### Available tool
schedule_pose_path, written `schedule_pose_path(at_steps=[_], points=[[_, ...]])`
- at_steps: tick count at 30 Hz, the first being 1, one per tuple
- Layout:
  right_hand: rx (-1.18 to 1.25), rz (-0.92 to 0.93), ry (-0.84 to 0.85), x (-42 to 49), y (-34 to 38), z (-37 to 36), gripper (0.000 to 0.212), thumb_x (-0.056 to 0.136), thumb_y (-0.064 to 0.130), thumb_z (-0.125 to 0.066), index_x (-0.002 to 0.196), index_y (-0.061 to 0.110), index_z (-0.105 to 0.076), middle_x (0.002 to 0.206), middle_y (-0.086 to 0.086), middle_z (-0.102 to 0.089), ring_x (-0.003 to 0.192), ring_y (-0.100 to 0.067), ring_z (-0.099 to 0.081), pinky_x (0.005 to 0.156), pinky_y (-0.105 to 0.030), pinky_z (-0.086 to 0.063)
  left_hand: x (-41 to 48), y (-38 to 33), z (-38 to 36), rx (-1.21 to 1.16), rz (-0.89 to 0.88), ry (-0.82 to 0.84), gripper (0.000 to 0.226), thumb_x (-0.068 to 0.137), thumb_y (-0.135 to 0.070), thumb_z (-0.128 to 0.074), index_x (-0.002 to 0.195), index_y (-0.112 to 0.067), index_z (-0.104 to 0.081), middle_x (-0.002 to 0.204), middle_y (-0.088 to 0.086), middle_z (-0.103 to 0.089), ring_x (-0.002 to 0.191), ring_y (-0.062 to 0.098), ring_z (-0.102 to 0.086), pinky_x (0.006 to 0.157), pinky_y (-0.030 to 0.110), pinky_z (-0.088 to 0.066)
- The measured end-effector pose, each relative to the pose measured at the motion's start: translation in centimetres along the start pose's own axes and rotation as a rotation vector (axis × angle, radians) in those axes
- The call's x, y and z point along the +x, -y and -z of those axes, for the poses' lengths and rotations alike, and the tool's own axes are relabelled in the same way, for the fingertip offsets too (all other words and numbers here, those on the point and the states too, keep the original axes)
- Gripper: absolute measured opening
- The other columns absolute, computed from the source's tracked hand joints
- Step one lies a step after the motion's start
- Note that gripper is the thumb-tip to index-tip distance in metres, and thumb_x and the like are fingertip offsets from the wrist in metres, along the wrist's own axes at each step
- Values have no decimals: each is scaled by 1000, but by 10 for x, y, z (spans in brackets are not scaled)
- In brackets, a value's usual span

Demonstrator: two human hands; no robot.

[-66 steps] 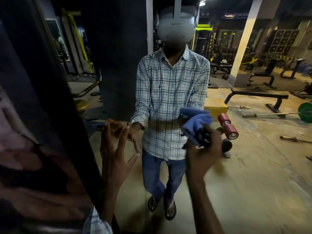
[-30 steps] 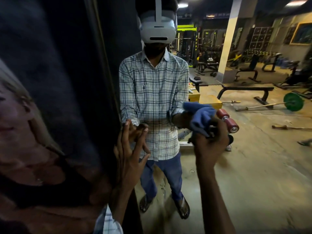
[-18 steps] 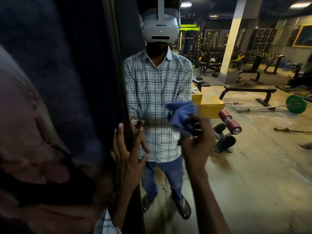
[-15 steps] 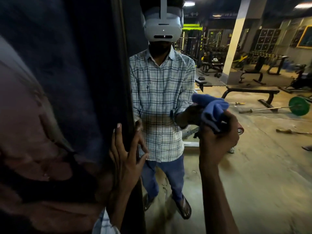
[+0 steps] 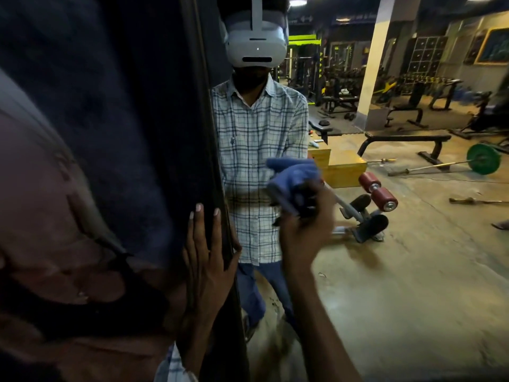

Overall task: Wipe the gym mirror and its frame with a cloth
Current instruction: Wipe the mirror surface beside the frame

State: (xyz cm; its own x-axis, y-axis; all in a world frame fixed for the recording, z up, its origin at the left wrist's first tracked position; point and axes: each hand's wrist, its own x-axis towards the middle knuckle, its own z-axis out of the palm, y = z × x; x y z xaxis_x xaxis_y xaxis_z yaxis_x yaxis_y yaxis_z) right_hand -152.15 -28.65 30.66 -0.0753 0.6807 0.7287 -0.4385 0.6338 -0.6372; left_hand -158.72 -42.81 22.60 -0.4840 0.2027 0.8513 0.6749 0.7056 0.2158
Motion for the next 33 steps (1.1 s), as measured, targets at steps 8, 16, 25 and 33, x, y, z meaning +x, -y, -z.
schedule_pose_path(at_steps=[8, 16, 25, 33], points=[[-93, 25, 275, -39, -17, 17, 38, 77, -13, -71, 105, 11, -65, 103, -1, -59, 91, -18, -60, 71, -34, -50, -4, 20, 9, -91, -57, 77, 94, 85, -33, -74, 160, -1, -27, 173, 12, -8, 159, 34, -14, 129, 44, -16], [-60, -472, -442, -25, -82, 98, 31, 81, 14, -74, 110, 12, -62, 103, -10, -68, 94, -31, -67, 85, -62, -54, -1, 20, 26, -84, -60, 134, 110, 75, -20, -91, 162, -3, -25, 173, 14, -10, 160, 32, -11, 129, 41, -14], [-145, -105, 114, -35, -30, 40, 32, 79, -1, -76, 102, 16, -61, 96, -1, -60, 86, -22, -59, 71, -31, -50, 0, 17, 32, -93, -56, 160, 111, 76, -19, -89, 163, -5, -23, 174, 11, -7, 160, 31, -9, 129, 33, -7], [-190, -759, -293, -86, -93, 100, 33, 72, 27, -73, 97, 44, -59, 99, -1, -68, 95, -32, -67, 89, -50, -57, -1, 17, 34, -99, -52, 171, 110, 76, -16, -88, 163, -6, -22, 174, 11, -5, 161, 29, -6, 130, 35, -9]])
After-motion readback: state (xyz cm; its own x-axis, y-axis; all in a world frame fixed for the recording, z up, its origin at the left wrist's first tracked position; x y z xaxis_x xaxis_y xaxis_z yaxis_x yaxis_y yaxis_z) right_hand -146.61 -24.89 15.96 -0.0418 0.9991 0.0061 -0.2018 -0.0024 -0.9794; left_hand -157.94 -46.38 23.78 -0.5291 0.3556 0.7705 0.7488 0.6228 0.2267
